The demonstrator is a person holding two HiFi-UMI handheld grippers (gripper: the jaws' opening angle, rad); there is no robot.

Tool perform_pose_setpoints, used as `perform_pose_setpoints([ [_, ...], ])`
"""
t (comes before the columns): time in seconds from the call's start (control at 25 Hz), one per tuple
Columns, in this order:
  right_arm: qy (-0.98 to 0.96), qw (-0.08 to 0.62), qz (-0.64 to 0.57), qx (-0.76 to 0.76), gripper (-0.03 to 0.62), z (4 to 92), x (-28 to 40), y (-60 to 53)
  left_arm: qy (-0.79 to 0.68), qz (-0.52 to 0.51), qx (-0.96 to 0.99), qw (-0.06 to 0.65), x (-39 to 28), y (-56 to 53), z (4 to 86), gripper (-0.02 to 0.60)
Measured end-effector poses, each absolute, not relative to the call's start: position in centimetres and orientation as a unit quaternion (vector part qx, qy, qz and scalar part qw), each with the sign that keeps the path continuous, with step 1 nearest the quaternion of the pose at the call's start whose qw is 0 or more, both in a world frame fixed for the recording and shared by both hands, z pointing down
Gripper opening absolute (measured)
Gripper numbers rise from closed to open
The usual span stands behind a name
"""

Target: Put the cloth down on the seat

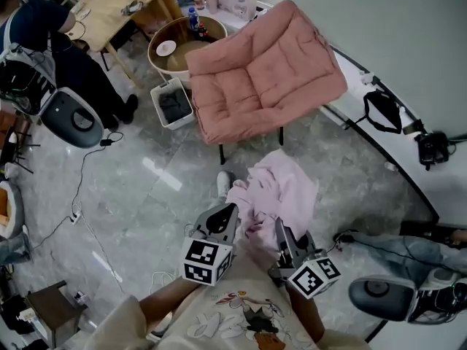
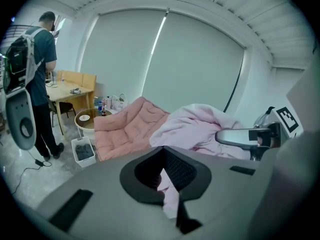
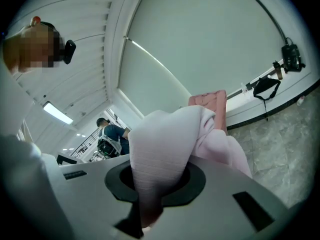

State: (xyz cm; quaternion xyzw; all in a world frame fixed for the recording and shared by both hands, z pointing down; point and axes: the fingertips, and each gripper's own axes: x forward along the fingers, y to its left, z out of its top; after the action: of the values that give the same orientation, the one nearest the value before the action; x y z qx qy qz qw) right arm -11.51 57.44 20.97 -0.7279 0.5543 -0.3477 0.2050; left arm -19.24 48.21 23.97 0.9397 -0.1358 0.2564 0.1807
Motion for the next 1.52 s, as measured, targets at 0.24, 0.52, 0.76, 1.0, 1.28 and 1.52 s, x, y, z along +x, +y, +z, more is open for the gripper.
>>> perform_pose_setpoints([
  [0.24, 0.571, 0.201, -0.352, -0.714, 0.077, 20.6, -10.6, 53.9, -0.137, 0.243, 0.942, 0.186, -17.0, 44.9, 24.0, 0.005],
  [0.52, 0.577, 0.192, -0.352, -0.712, 0.078, 20.1, -8.0, 46.9, -0.146, 0.234, 0.940, 0.199, -14.3, 36.9, 23.6, 0.005],
  [0.76, 0.574, 0.185, -0.348, -0.718, 0.077, 19.1, -5.5, 40.9, -0.132, 0.214, 0.948, 0.195, -10.8, 30.6, 21.8, 0.005],
  [1.0, 0.562, 0.187, -0.340, -0.730, 0.077, 18.4, -3.9, 35.8, -0.114, 0.193, 0.955, 0.195, -9.0, 26.1, 20.1, 0.005],
  [1.28, 0.549, 0.193, -0.338, -0.740, 0.077, 17.7, -3.0, 31.2, -0.103, 0.188, 0.955, 0.204, -8.5, 21.4, 19.9, 0.005],
  [1.52, 0.541, 0.192, -0.332, -0.748, 0.077, 17.5, -2.6, 28.7, -0.104, 0.189, 0.953, 0.212, -9.4, 18.6, 20.4, 0.005],
])
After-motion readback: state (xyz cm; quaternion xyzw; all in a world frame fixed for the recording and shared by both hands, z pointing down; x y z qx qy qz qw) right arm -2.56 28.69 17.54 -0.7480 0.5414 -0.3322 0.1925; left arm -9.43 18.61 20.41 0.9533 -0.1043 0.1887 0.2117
